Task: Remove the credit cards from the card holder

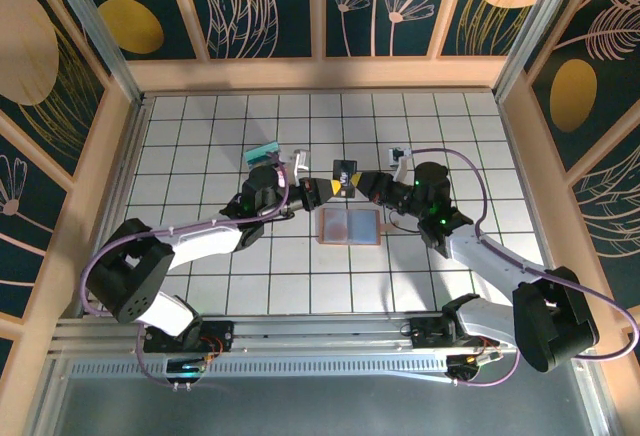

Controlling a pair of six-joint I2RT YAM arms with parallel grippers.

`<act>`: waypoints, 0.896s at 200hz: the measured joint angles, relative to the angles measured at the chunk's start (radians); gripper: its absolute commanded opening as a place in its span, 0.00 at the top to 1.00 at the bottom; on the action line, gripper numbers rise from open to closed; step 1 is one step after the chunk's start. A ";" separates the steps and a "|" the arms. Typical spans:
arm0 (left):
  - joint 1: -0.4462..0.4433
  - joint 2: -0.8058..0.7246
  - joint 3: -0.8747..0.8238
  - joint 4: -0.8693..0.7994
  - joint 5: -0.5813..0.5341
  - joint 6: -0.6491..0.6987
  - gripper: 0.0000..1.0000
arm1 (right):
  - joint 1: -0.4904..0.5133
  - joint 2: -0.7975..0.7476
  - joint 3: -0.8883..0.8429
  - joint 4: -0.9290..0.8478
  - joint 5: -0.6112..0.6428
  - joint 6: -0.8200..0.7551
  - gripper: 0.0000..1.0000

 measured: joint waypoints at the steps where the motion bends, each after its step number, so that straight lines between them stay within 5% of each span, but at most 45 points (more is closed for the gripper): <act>1: 0.000 0.000 0.000 -0.002 0.000 0.002 1.00 | 0.000 0.000 0.000 -0.001 0.001 0.001 0.88; 44: -0.002 -0.047 0.054 -0.164 -0.055 0.149 1.00 | 0.004 0.000 0.003 -0.052 0.008 -0.026 0.58; 105: 0.022 -0.110 0.154 -0.535 -0.216 0.544 1.00 | 0.007 -0.031 0.010 -0.172 0.076 -0.072 0.49; 179: 0.202 -0.130 0.225 -0.777 -0.325 0.976 1.00 | 0.019 -0.037 0.031 -0.282 0.173 -0.101 0.28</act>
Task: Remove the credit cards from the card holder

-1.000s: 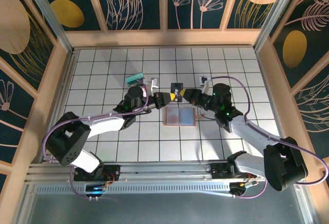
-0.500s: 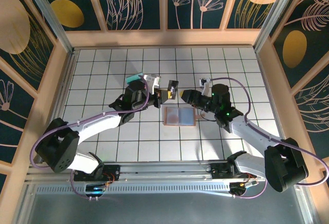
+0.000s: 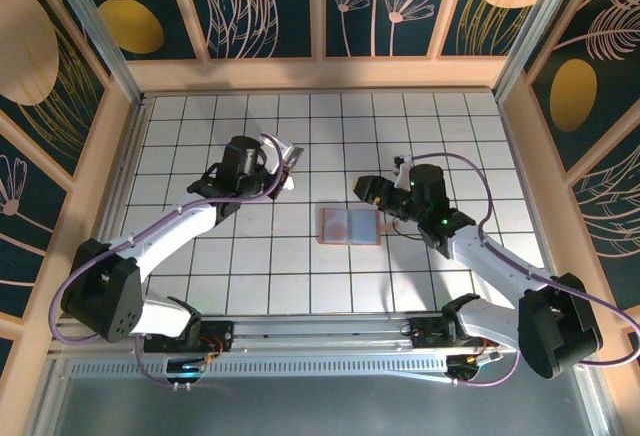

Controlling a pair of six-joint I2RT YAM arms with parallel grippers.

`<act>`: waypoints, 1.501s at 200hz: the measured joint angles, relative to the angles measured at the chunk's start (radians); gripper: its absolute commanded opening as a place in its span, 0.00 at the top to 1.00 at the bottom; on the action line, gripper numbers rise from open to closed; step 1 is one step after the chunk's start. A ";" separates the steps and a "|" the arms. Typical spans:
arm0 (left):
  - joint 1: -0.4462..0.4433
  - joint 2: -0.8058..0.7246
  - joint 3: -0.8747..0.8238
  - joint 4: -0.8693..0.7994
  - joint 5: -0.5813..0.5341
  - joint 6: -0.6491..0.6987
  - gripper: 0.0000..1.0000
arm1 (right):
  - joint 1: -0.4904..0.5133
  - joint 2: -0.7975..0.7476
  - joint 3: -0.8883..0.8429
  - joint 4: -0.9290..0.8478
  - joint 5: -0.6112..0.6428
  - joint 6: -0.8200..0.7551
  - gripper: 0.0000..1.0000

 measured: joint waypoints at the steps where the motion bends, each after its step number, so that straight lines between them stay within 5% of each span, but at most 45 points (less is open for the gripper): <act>1: 0.002 0.000 0.000 -0.002 0.000 0.004 1.00 | 0.000 0.000 0.001 -0.001 0.001 0.001 0.28; 72: 0.121 0.087 0.149 -0.134 0.017 0.373 1.00 | 0.016 0.000 0.040 -0.084 0.074 -0.006 0.23; 125: 0.196 0.236 0.253 -0.240 0.028 0.521 1.00 | 0.016 0.000 0.059 -0.120 0.099 -0.019 0.22; 300: 0.212 0.451 0.381 -0.373 0.039 0.623 1.00 | 0.016 0.000 0.069 -0.139 0.122 -0.020 0.20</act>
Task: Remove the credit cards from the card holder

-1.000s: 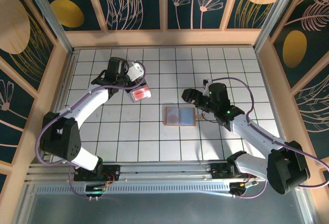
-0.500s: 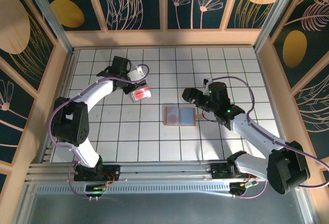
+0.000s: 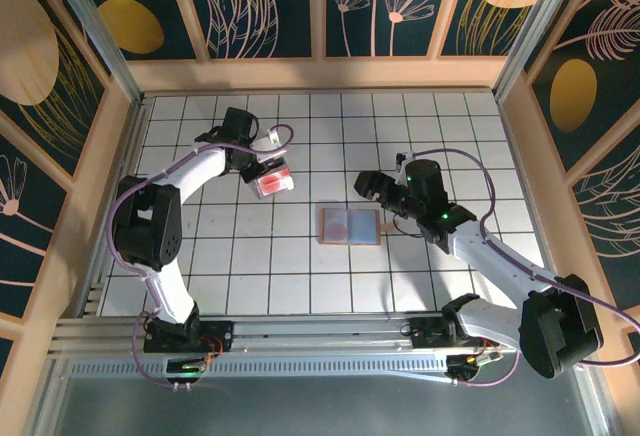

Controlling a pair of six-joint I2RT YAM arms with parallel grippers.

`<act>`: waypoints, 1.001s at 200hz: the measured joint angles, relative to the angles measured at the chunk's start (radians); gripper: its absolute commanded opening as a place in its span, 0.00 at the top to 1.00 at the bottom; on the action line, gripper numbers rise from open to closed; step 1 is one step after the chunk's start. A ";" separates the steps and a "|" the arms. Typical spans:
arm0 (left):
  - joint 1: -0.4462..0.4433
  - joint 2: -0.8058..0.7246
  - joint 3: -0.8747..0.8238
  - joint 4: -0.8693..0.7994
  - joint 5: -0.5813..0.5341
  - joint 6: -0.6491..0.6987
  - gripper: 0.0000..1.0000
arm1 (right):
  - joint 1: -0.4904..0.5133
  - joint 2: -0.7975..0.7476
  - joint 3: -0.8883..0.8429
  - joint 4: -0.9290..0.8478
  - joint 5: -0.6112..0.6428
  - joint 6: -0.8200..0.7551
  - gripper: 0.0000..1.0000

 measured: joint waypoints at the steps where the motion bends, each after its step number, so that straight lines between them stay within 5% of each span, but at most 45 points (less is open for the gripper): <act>1: 0.000 0.001 0.001 0.000 0.000 0.000 1.00 | 0.000 0.000 0.000 0.000 0.000 0.000 0.20; 134: -0.027 0.100 0.102 -0.032 0.038 -0.132 1.00 | 0.010 0.001 0.000 -0.001 0.006 -0.003 0.21; 200: -0.029 0.104 0.122 -0.063 0.024 -0.175 0.71 | 0.072 0.040 0.053 -0.116 0.115 -0.030 0.26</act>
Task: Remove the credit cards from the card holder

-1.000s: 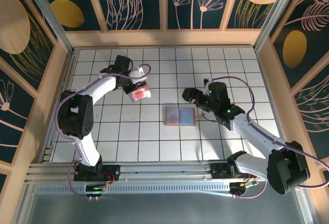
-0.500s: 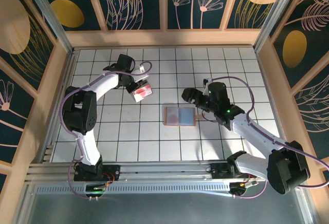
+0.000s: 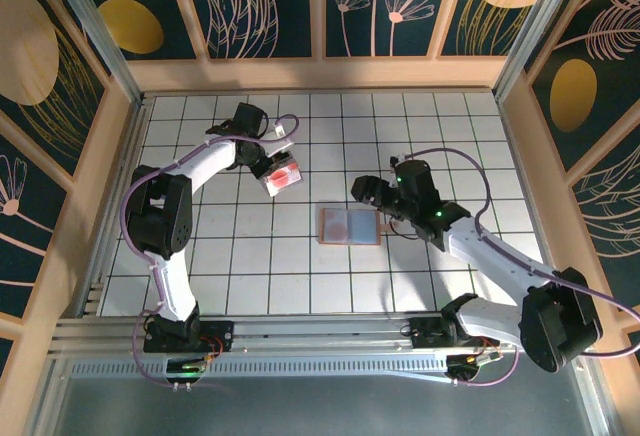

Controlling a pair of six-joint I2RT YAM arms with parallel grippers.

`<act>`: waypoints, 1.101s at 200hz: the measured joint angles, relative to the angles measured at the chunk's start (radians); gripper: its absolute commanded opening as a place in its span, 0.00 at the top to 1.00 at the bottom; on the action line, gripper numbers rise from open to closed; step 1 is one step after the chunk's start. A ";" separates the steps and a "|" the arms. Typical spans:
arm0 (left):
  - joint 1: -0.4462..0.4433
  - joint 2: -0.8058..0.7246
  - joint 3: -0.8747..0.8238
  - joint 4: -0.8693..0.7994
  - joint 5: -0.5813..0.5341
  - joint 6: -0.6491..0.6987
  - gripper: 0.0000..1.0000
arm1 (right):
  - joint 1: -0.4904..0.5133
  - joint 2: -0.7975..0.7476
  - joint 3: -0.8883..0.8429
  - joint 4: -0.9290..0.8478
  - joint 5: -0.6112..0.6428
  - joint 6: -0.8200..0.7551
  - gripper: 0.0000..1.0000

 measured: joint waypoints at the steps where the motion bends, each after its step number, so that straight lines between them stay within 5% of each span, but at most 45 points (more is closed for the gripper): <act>1: 0.000 0.000 0.000 0.000 0.000 0.000 0.71 | 0.002 0.002 0.002 -0.001 0.002 0.000 0.26; 59: 0.000 -0.055 0.009 -0.031 -0.058 -0.022 0.71 | 0.125 0.137 0.125 -0.127 0.159 -0.039 0.43; 113: 0.000 -0.127 -0.009 0.096 -0.266 -0.093 0.67 | 0.187 0.224 0.157 -0.193 0.222 -0.046 0.56; 128: 0.000 -0.129 -0.012 0.114 -0.295 -0.114 0.58 | 0.194 0.235 0.157 -0.201 0.223 -0.045 0.58; 170: -0.001 -0.232 -0.081 0.149 -0.316 -0.208 0.02 | 0.211 0.274 0.160 -0.225 0.230 -0.032 0.60; 220: -0.006 -0.463 -0.220 0.240 -0.426 -0.471 0.01 | 0.285 0.383 0.225 -0.301 0.275 -0.024 0.59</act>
